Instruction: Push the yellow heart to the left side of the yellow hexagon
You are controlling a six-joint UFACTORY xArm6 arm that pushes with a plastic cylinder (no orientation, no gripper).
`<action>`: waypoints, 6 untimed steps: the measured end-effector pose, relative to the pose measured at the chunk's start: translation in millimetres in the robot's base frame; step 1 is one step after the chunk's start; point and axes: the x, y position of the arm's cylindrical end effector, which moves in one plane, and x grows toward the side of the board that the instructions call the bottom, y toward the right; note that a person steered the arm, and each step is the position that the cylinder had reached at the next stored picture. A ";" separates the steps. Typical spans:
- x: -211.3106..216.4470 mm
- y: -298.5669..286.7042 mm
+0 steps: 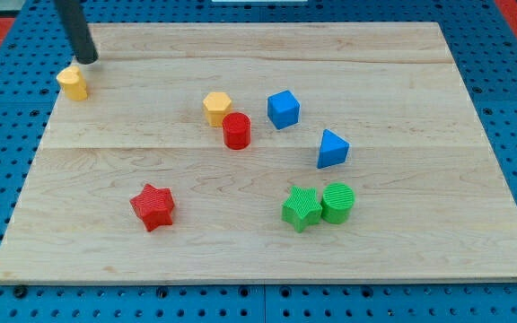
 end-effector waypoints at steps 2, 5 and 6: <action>72.2 54.1; 68.6 -30.3; 97.3 10.3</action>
